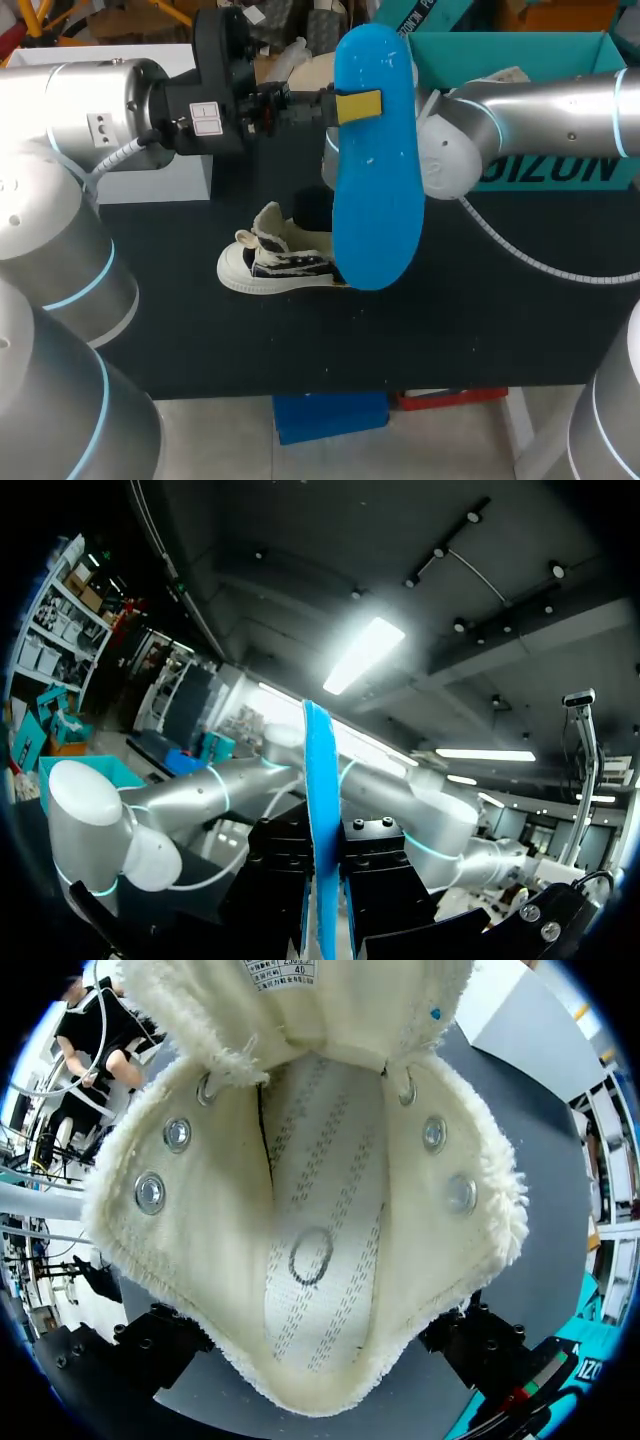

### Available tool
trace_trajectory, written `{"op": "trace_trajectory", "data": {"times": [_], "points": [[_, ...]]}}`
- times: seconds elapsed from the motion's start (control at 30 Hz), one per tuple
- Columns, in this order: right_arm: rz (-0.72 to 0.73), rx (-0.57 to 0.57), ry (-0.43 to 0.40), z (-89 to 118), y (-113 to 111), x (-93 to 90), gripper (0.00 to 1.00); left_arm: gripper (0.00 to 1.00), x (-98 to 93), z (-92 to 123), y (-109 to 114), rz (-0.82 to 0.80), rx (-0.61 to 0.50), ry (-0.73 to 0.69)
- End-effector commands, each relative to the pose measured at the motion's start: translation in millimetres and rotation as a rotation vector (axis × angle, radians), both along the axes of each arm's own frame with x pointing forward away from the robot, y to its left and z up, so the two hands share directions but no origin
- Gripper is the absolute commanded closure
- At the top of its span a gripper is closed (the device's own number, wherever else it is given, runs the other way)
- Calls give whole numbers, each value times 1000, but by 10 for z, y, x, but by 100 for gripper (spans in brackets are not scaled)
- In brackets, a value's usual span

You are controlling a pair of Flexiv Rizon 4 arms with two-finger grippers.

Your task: Take the shoe out of the shoebox, open the shoe tongue, remove and reinsert the insole, then place the shoe into the shoebox

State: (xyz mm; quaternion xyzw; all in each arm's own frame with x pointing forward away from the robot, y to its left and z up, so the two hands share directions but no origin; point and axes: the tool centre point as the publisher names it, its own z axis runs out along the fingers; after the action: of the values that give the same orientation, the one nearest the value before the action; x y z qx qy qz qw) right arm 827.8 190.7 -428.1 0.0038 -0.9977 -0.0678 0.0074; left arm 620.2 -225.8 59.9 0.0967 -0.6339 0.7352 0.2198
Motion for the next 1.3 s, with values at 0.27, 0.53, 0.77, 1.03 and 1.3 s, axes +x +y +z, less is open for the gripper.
{"op": "trace_trajectory", "data": {"times": [0.27, 0.53, 0.77, 1.03, 1.3], "points": [[-40, 320, -57, -28, -136, -15, 0, 100, -13, -6, 2, 1, 5, 1], [-86, 463, -86, -35, -178, 0, 0, 100, -13, -6, 2, 1, 5, 1], [-99, 587, -85, -39, -192, 8, 0, 100, -13, -6, 2, 1, 5, 1], [-123, 684, -85, -51, -209, 10, 0, 100, -13, -6, 2, 1, 5, 1], [-117, 733, -79, -56, -217, 19, 0, 100, -13, -6, 2, 1, 5, 1]]}}
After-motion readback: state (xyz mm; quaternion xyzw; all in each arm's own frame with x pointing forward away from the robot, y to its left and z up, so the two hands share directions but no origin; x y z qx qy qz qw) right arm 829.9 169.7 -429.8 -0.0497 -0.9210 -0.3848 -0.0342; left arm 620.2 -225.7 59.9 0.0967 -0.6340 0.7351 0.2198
